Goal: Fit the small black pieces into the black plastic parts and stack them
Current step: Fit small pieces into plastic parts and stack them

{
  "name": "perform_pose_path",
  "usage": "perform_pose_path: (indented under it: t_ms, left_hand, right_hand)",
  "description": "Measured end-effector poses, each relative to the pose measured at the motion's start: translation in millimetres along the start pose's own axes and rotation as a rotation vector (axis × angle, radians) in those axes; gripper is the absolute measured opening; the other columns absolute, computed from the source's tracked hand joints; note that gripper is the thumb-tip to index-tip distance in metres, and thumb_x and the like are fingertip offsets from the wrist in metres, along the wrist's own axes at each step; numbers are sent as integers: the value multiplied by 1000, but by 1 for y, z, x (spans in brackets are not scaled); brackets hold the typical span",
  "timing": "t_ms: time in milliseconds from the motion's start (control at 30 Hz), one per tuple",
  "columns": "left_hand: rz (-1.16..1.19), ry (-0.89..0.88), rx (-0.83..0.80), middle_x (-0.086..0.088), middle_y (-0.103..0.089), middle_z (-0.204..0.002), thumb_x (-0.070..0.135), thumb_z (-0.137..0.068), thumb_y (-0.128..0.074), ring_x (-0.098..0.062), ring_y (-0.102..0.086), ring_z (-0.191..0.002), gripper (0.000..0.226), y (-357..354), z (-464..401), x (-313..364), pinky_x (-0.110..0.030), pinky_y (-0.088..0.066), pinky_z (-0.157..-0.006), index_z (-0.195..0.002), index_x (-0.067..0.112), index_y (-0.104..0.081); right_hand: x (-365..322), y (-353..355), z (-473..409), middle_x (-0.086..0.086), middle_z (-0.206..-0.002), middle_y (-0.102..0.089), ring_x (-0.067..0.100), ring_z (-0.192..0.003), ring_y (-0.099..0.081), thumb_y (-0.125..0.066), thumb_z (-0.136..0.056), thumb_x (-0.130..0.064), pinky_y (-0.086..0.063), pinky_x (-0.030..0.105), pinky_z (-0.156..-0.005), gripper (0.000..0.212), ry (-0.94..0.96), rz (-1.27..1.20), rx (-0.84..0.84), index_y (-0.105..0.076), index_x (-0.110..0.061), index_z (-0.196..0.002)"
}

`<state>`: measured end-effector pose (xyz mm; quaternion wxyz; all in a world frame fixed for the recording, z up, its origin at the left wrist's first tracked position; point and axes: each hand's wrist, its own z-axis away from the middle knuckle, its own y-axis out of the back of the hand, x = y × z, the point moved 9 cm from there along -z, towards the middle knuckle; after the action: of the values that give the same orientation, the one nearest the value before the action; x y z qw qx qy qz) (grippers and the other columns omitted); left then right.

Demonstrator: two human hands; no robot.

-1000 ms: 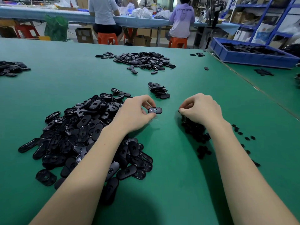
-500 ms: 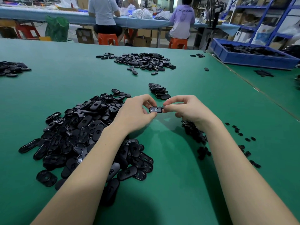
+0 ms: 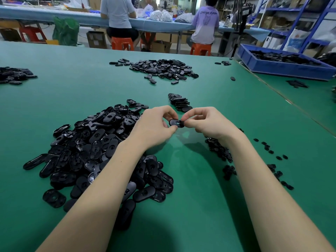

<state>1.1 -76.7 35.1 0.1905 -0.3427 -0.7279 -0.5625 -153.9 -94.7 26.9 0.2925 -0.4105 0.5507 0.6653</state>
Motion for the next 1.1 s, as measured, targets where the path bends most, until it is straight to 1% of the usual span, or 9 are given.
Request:
perform_pose_path:
  t_ms: [100, 167, 300, 367, 567, 733, 833, 967, 1100]
  left_hand:
    - [26, -9, -2, 14, -68, -85, 14, -80, -74, -5, -63, -64, 18, 1, 0, 3, -8, -44, -66, -94, 25, -69]
    - [58, -1, -5, 10, -70, -82, 11, -81, -74, -6, -64, -65, 19, 1, 1, 3, -5, -43, -65, -93, 24, -69]
    - [93, 20, -8, 9, -74, -76, 13, -81, -74, -7, -67, -69, 19, 1, 2, 2, -11, -50, -71, -92, 27, -68]
    - [103, 24, -8, 11, -74, -74, 14, -80, -74, -8, -68, -71, 19, 0, 2, 2, -14, -52, -73, -93, 27, -68]
    - [128, 35, -6, 10, -75, -74, 13, -80, -75, -8, -69, -73, 19, 1, 2, 3, -3, -43, -65, -93, 25, -69]
    - [160, 53, 12, 9, -76, -77, 11, -81, -76, -5, -70, -76, 19, 3, 3, 4, -1, -41, -63, -96, 21, -72]
    - [178, 68, 3, 10, -76, -77, 11, -81, -77, -3, -69, -77, 19, 2, 3, 4, -1, -41, -63, -97, 21, -72]
    - [199, 82, -13, 8, -76, -77, 10, -82, -76, -5, -69, -76, 19, -1, 5, 2, -3, -42, -63, -96, 22, -73]
    - [218, 103, -12, 8, -76, -76, 11, -82, -76, -7, -69, -77, 18, -4, 5, -1, -4, -43, -63, -95, 23, -73]
  right_hand:
    - [-2, 2, 0, -5, -78, -68, 1, -45, -40, -72, -89, -19, -32, 10, -44, 7, 14, 33, 24, -75, -25, -88]
    - [-2, 3, -1, -7, -76, -67, 1, -45, -41, -75, -88, -22, -32, 12, -43, 5, 7, 18, 45, -73, -25, -90]
    - [-2, 3, -3, -9, -75, -70, -2, -43, -44, -80, -85, -25, -34, 12, -44, 14, -13, 1, 67, -68, -26, -91]
    - [-1, 3, -2, -9, -76, -71, -2, -43, -44, -81, -84, -27, -34, 16, -47, 15, -21, 5, 72, -67, -27, -91]
    - [0, 3, -2, -7, -76, -69, 1, -43, -41, -83, -81, -30, -33, 20, -50, 18, -31, -13, 85, -67, -27, -88]
    - [2, 5, -3, -9, -70, -65, -2, -40, -43, -84, -79, -32, -32, 24, -55, 20, -53, -22, 121, -69, -27, -90]
    - [4, 6, -4, -7, -73, -62, -2, -40, -43, -83, -80, -31, -33, 23, -54, 18, -57, 0, 122, -72, -27, -94]
    - [6, 2, -3, -7, -72, -60, -1, -41, -43, -82, -83, -29, -33, 21, -53, 17, -59, 10, 62, -74, -27, -98]
    - [6, 3, -4, -7, -69, -58, -1, -40, -42, -85, -80, -35, -31, 10, -41, 20, -43, 41, 68, -75, -28, -96]
